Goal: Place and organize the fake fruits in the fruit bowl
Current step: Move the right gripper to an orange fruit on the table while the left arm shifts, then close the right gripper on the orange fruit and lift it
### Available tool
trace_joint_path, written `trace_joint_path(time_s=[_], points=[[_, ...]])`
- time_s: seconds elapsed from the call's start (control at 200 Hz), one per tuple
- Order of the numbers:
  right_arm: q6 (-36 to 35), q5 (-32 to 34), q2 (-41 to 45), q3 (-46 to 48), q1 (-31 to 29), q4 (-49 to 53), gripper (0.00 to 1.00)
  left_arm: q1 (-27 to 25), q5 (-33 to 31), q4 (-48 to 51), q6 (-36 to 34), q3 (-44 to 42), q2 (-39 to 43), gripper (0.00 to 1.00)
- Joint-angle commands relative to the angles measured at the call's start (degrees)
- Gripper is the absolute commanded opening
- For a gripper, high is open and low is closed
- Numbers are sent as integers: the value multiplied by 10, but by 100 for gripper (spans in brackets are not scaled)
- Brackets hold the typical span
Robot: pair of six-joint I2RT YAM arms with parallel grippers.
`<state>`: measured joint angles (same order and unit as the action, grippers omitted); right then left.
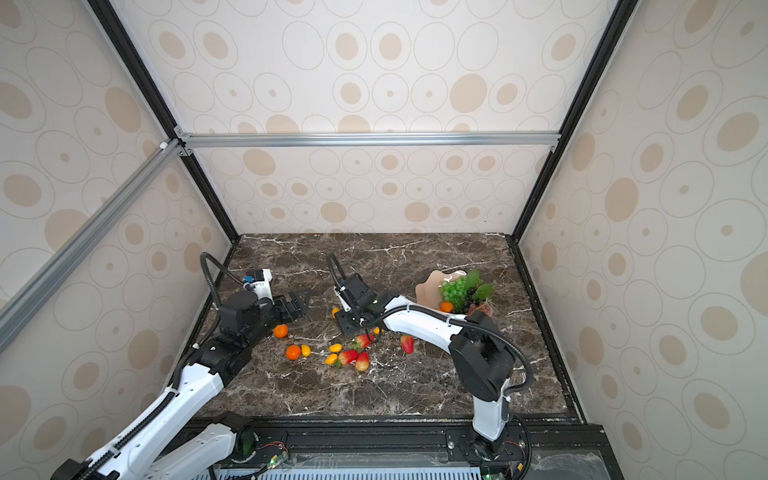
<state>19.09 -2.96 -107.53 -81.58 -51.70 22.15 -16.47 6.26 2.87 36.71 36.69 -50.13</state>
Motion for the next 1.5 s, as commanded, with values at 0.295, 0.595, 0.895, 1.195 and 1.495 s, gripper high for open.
trace_joint_path(time_s=[0.295,0.595,0.895,1.195,1.495], points=[[8,-51,-113,-97,-62,-49,54,153,92,120,32,-14,49,98],[-25,-87,-195,-195,-90,-3,54,244,146,127,39,-28,69,98],[-50,-88,-271,-304,-108,69,54,327,204,128,34,-37,75,98],[-68,-82,-329,-386,-116,136,54,348,226,132,24,-29,71,98],[-72,-71,-358,-422,-118,165,55,351,231,131,26,-29,72,98]])
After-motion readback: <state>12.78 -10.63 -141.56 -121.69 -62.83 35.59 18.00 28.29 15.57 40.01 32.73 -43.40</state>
